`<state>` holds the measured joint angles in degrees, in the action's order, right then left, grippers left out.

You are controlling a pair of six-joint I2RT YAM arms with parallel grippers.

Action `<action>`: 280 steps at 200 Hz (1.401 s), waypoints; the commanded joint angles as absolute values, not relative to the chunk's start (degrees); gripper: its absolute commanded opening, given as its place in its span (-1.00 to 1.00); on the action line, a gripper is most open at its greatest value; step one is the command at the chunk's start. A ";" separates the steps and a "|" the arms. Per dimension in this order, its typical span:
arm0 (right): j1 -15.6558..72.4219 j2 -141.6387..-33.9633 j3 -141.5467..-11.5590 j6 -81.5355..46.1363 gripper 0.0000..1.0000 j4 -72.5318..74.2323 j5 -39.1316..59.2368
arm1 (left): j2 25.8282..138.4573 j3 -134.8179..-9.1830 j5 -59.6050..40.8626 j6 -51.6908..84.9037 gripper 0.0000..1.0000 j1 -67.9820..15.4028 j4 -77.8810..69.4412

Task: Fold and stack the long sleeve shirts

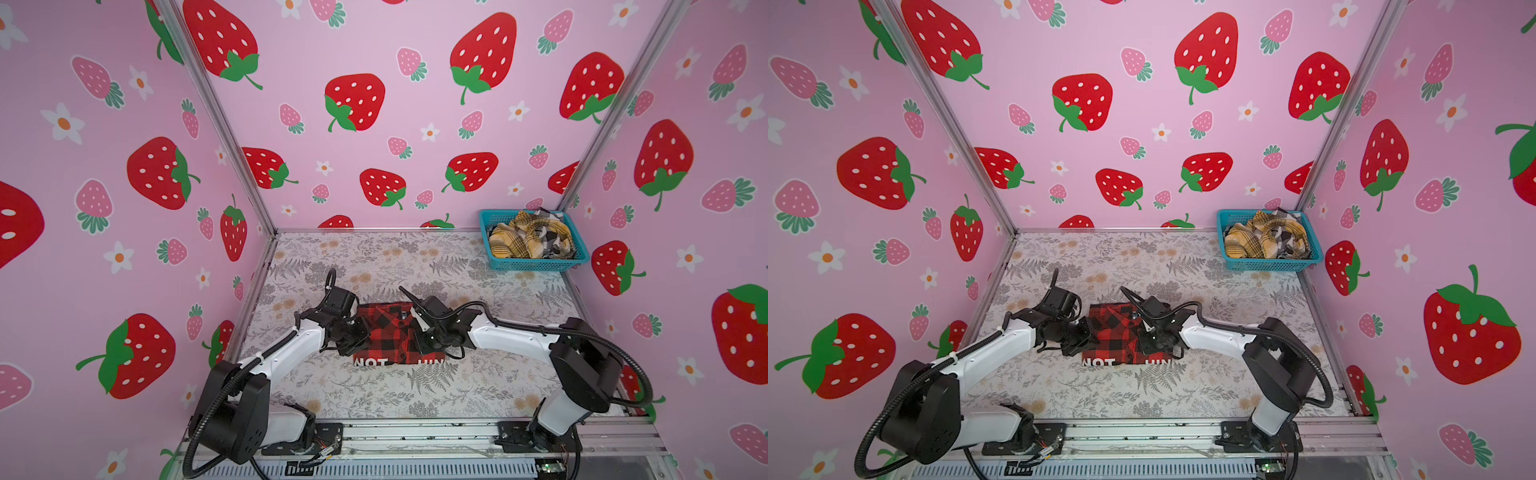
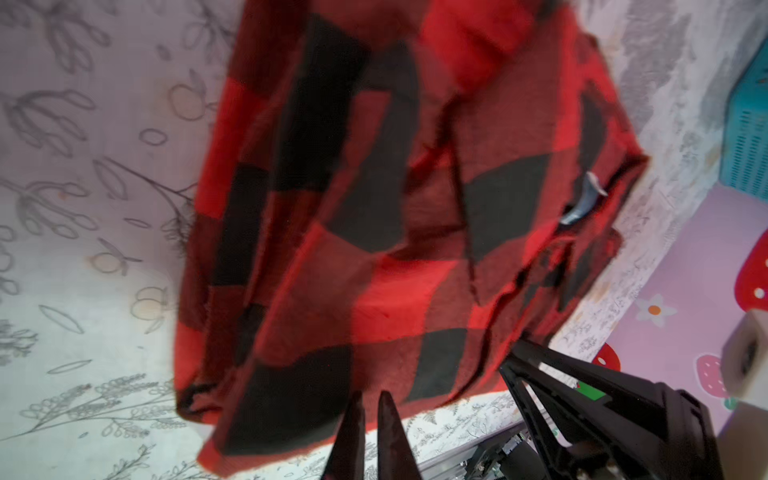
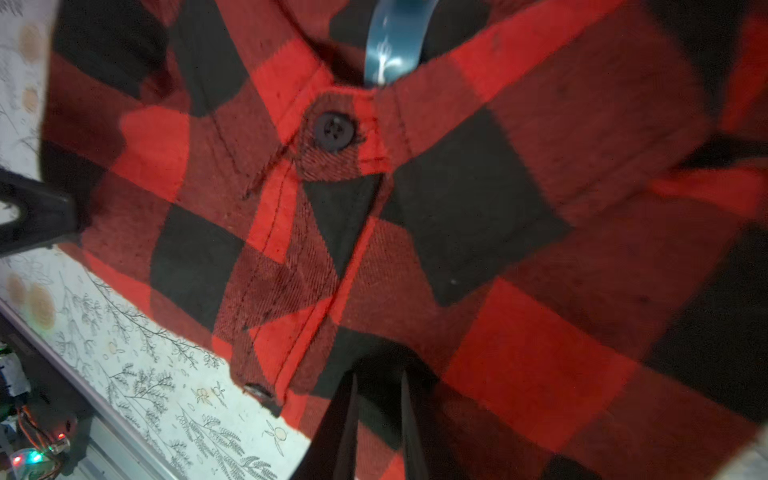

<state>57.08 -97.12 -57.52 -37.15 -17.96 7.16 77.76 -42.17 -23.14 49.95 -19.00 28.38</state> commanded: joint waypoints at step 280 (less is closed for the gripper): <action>35.73 -103.05 -63.87 -31.20 -0.48 -16.04 17.11 | 93.83 -56.23 -18.91 43.33 -0.54 -6.86 29.83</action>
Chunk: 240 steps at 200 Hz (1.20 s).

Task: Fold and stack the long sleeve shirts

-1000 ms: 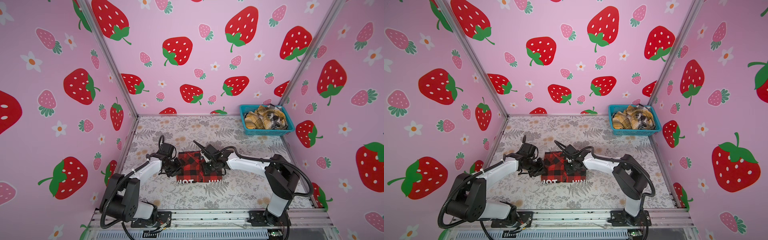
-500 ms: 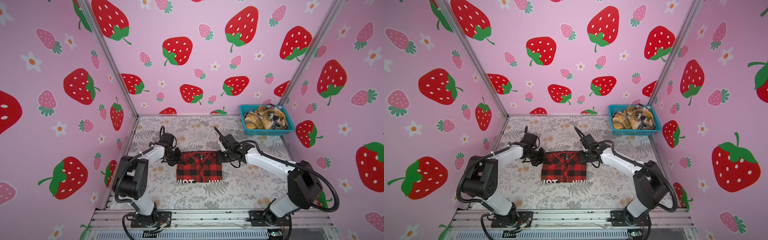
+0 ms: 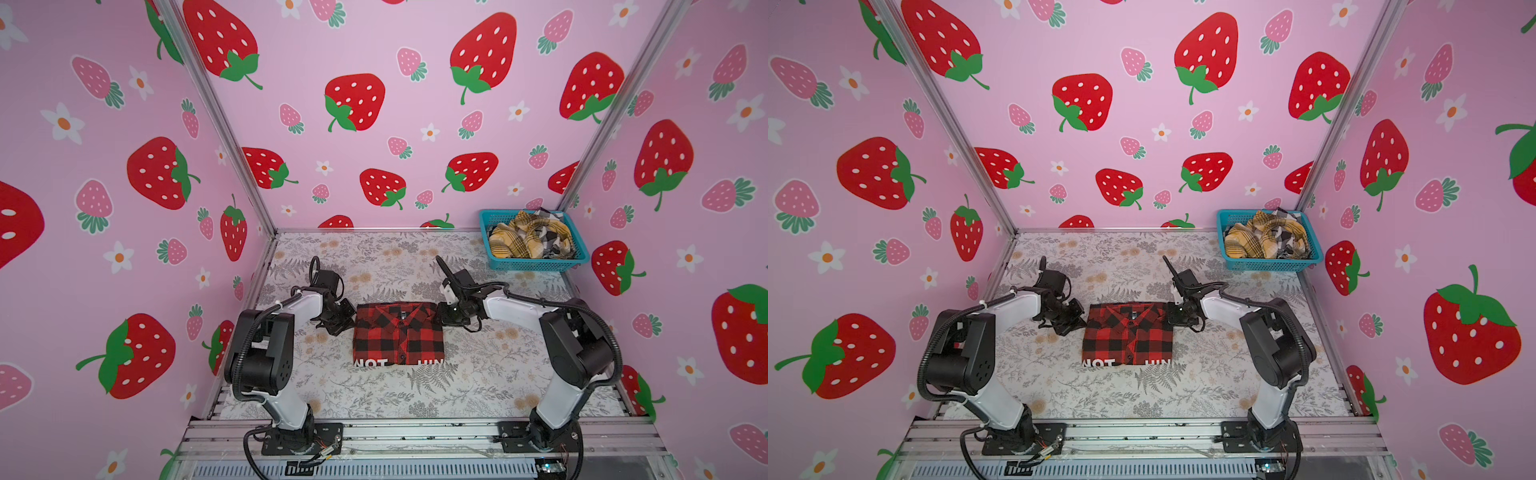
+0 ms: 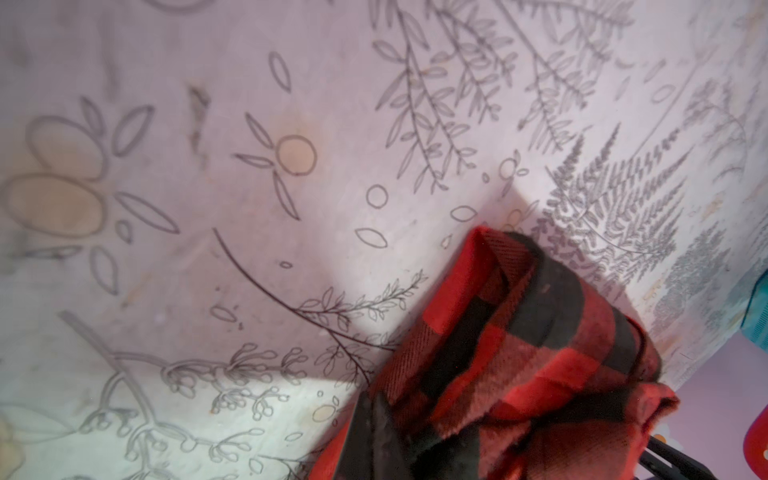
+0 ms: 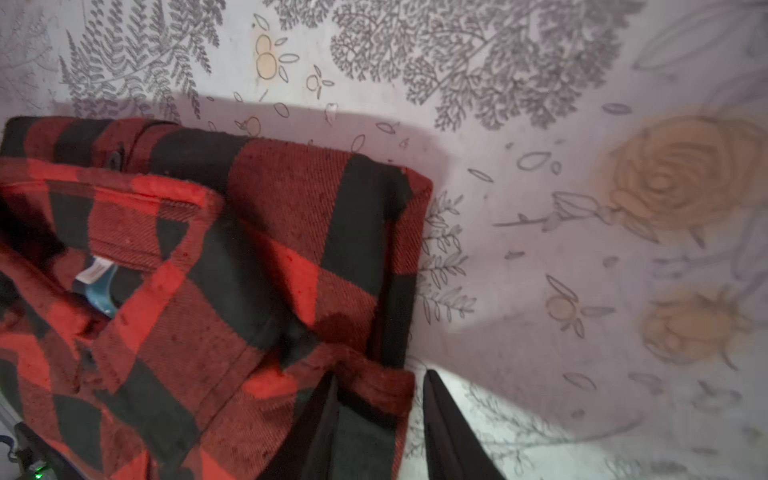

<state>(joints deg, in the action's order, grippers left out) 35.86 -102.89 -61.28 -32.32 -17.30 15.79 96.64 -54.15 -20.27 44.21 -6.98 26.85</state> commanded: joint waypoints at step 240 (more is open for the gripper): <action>36.47 -100.10 -65.62 -31.27 -0.67 -17.80 16.00 | 87.18 -53.46 -20.47 45.40 -1.00 -7.73 26.70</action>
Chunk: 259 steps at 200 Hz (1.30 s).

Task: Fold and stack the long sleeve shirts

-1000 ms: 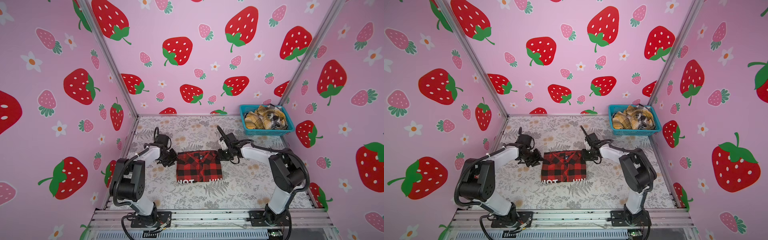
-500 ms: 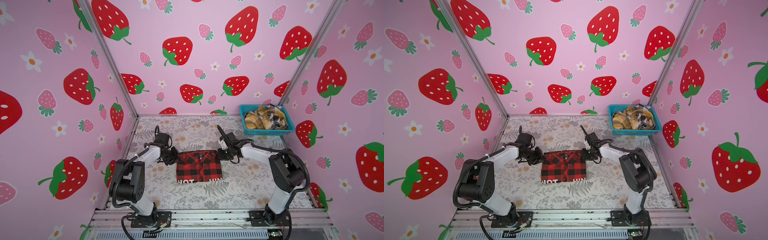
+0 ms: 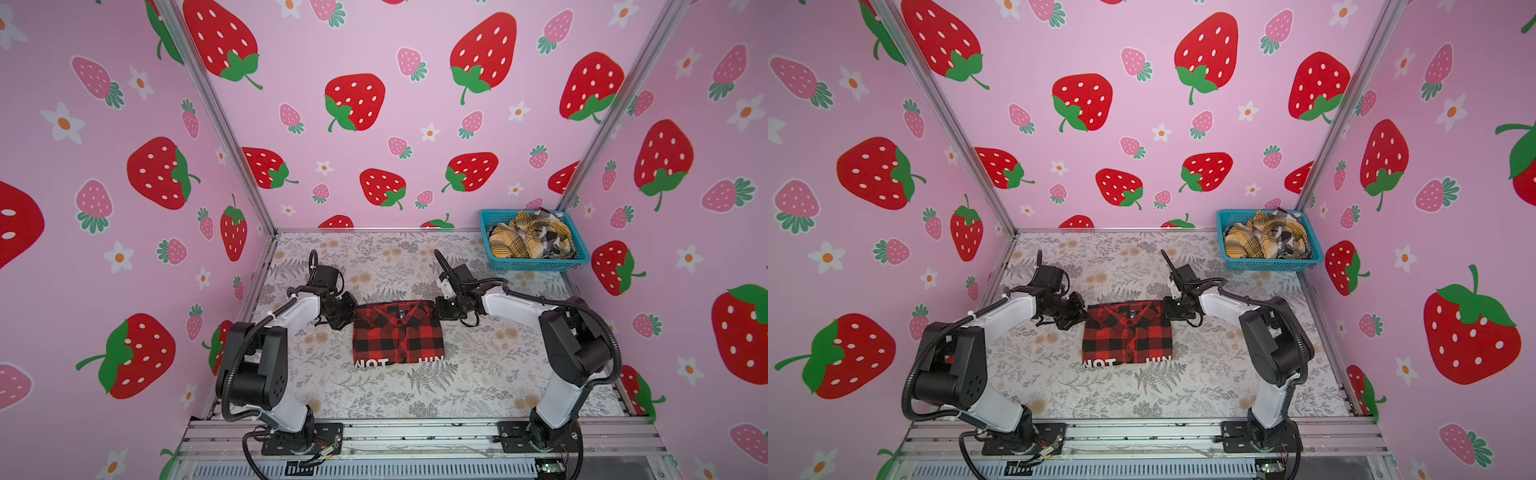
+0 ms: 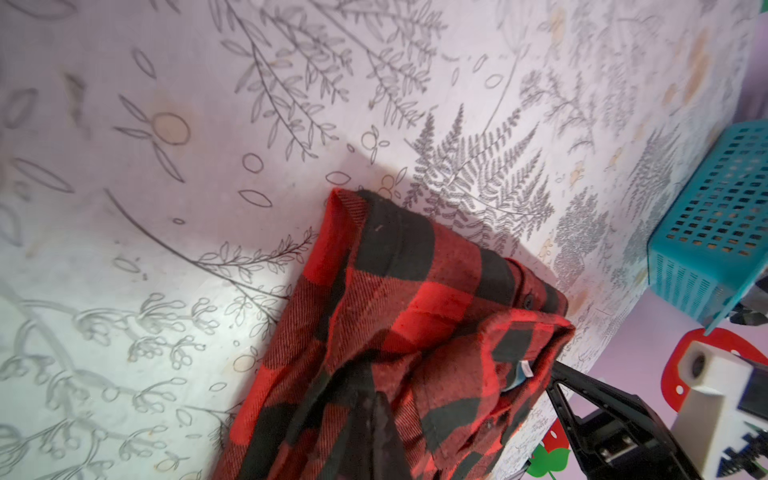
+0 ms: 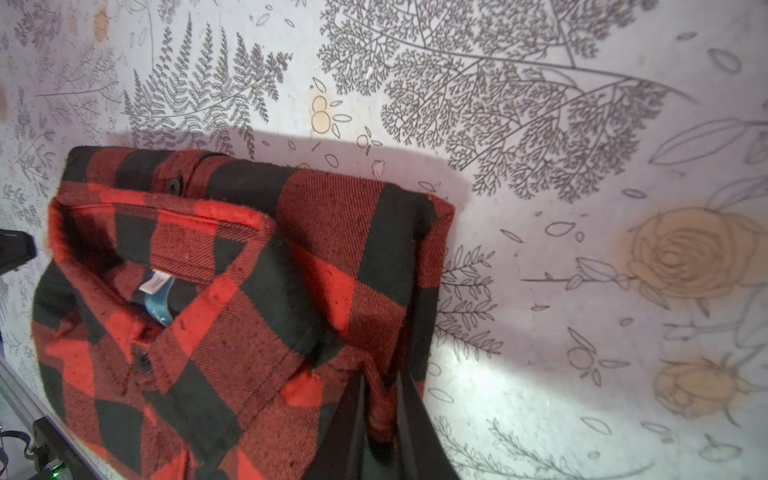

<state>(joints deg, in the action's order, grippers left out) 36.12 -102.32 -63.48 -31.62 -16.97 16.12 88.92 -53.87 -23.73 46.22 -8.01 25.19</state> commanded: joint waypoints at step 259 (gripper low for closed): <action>37.62 -99.91 -65.98 -32.43 -0.69 -17.46 14.85 | 83.43 -51.64 -17.85 43.92 -1.00 -6.81 27.32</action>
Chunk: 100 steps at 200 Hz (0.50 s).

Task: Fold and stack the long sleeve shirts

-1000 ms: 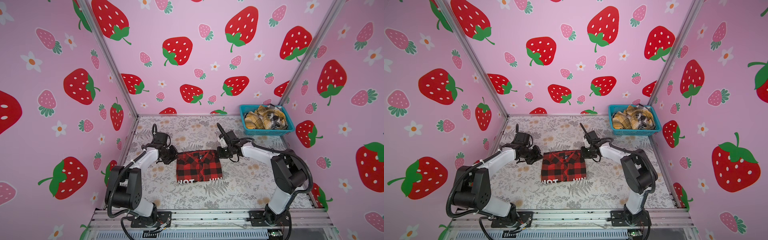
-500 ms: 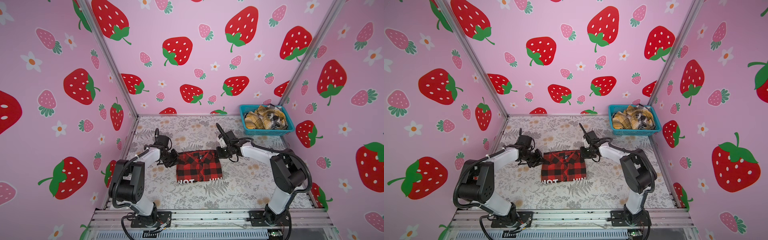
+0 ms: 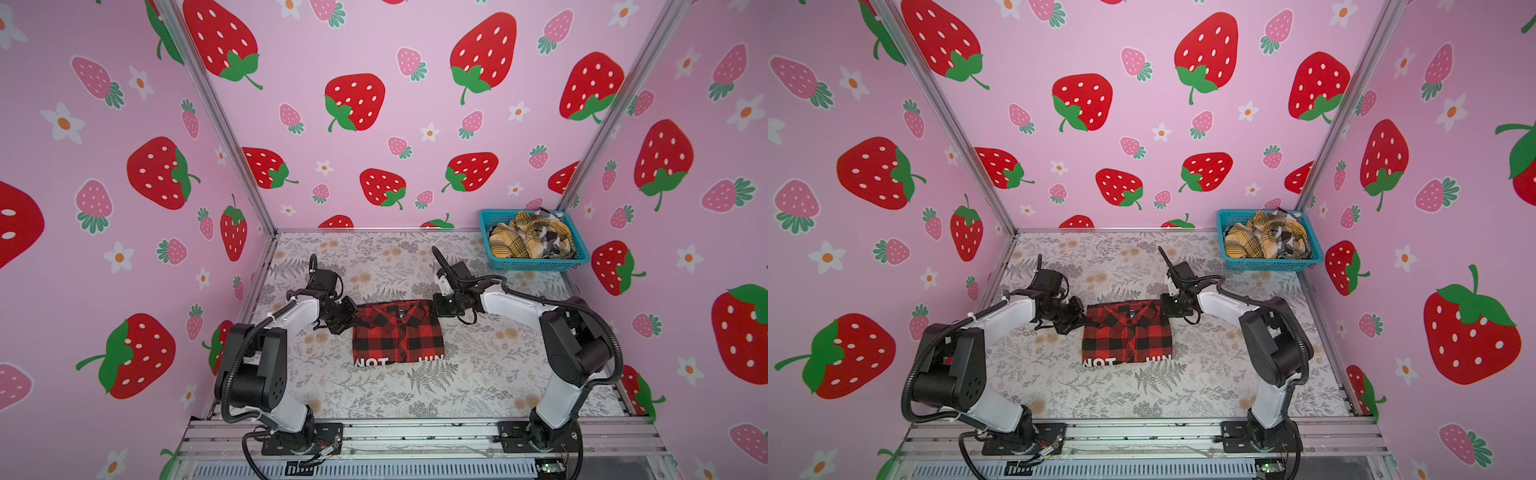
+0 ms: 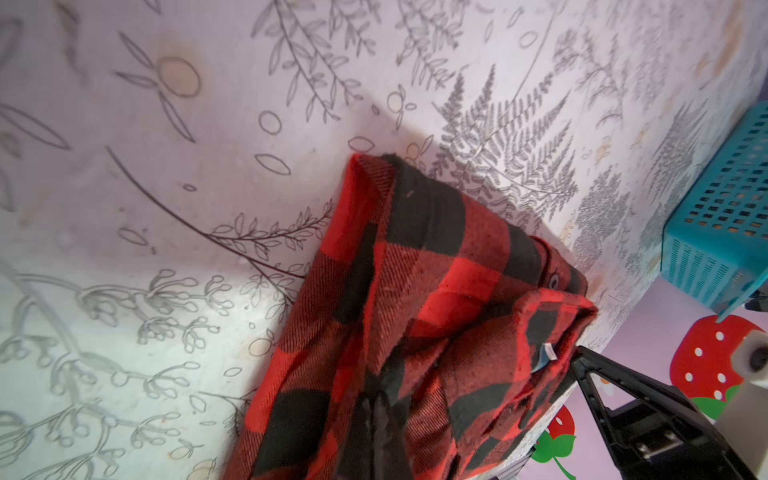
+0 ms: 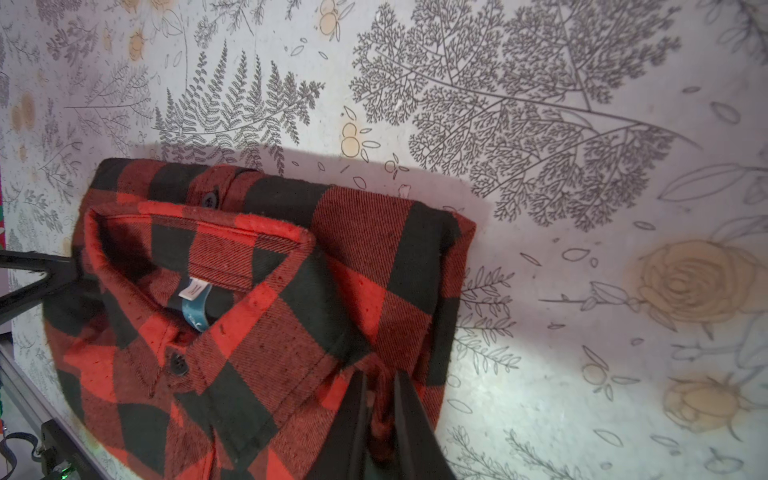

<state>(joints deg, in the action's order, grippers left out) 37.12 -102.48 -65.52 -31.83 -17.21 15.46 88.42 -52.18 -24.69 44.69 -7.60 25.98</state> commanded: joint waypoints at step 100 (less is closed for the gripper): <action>38.14 -109.11 -69.71 -33.62 -0.10 -14.34 16.22 | 87.19 -43.95 -6.37 47.71 -1.00 -5.53 17.02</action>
